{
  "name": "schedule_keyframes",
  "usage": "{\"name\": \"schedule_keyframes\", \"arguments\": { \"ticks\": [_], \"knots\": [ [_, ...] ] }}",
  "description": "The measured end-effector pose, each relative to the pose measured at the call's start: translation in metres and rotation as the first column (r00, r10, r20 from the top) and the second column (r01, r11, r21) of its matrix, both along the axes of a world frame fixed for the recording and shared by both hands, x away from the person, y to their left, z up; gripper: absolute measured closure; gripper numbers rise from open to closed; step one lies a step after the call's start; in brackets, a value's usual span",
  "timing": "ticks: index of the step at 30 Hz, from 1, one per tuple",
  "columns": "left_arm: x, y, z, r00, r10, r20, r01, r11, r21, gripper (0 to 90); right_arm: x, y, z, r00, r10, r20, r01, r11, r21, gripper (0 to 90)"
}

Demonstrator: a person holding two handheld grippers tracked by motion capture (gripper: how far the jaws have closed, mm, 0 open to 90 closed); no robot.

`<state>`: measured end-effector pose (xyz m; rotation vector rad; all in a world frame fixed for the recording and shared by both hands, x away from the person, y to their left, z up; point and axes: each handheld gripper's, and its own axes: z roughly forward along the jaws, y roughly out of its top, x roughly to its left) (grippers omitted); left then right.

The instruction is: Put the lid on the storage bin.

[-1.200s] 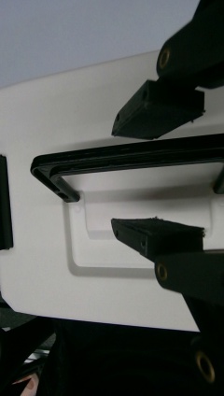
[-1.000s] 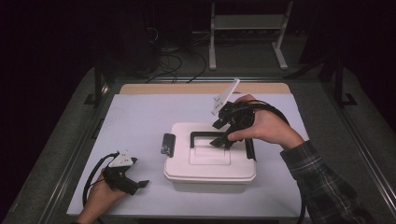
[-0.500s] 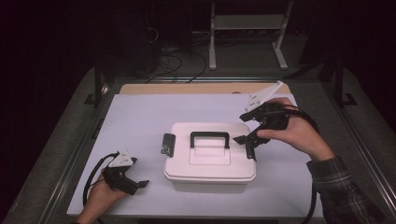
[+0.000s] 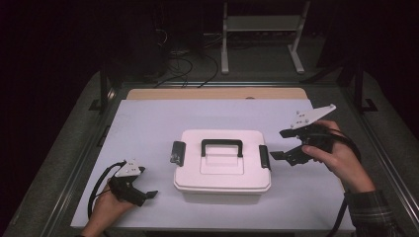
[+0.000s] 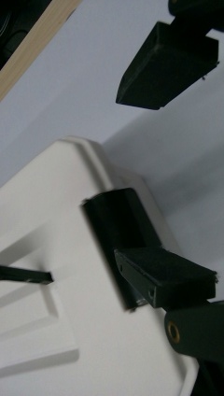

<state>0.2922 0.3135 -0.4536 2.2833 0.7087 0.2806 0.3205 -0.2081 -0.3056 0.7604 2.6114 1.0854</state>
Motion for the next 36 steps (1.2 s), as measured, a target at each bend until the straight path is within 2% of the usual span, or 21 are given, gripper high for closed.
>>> {"name": "schedule_keyframes", "arguments": {
  "ticks": [5,10,16,21,28,30,36],
  "knots": [
    [0.000,0.000,0.000,1.0000,0.000,0.001,0.000,1.0000,-0.001,0.0,-0.007,-0.018,-0.017,0.9979,-0.064,0.005,0.064,0.9976,0.027,20.1],
    [0.000,0.000,0.000,1.0000,-0.001,0.001,0.001,1.0000,0.000,0.0,-0.013,-0.031,-0.041,0.9915,-0.130,-0.006,0.130,0.9906,0.042,18.5],
    [0.000,0.000,0.000,1.0000,0.000,0.001,0.000,1.0000,0.001,0.0,-0.017,-0.045,-0.074,0.9760,-0.217,-0.021,0.218,0.9747,0.052,18.5],
    [0.000,0.000,0.000,1.0000,0.000,0.001,0.000,1.0000,0.000,0.0,-0.019,-0.054,-0.100,0.9580,-0.281,-0.055,0.284,0.9580,0.043,18.4],
    [0.000,0.000,0.000,1.0000,0.000,0.002,0.000,1.0000,-0.001,0.0,-0.020,-0.063,-0.125,0.9412,-0.320,-0.109,0.323,0.9465,0.008,18.9],
    [0.000,0.000,0.000,1.0000,0.000,0.002,0.000,1.0000,-0.001,0.0,-0.021,-0.064,-0.130,0.9368,-0.333,-0.108,0.334,0.9425,-0.008,19.4],
    [0.000,0.000,0.000,1.0000,0.001,0.001,-0.001,1.0000,-0.001,0.0,-0.021,-0.063,-0.135,0.9343,-0.340,-0.106,0.341,0.9399,-0.011,19.1]
  ]
}}
